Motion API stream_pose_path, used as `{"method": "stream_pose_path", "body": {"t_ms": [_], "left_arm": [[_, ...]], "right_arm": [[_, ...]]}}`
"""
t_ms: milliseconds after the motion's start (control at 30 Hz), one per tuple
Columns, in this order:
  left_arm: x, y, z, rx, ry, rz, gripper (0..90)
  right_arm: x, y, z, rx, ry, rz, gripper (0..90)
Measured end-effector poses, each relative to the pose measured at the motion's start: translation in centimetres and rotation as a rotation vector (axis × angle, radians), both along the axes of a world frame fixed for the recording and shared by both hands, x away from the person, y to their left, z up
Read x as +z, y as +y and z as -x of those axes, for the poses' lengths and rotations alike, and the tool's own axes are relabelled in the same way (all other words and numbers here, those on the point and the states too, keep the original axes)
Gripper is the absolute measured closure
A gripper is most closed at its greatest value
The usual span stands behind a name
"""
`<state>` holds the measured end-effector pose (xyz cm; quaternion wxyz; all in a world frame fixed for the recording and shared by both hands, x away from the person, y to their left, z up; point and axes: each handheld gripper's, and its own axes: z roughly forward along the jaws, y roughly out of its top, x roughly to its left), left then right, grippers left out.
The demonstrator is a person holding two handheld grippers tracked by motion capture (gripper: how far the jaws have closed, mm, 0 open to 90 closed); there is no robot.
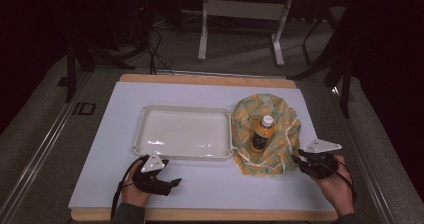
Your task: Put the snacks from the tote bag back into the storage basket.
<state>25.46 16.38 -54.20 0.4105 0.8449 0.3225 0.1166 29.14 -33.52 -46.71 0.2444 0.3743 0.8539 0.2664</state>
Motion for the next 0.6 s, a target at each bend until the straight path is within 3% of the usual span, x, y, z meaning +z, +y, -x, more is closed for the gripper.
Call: {"method": "stream_pose_path", "body": {"t_ms": [600], "left_arm": [[0.0, 0.0, 0.0, -0.001, -0.001, -0.003, 19.1]], "right_arm": [[2.6, 2.3, -1.2, 0.112, -0.007, 0.054, 72.9]]}}
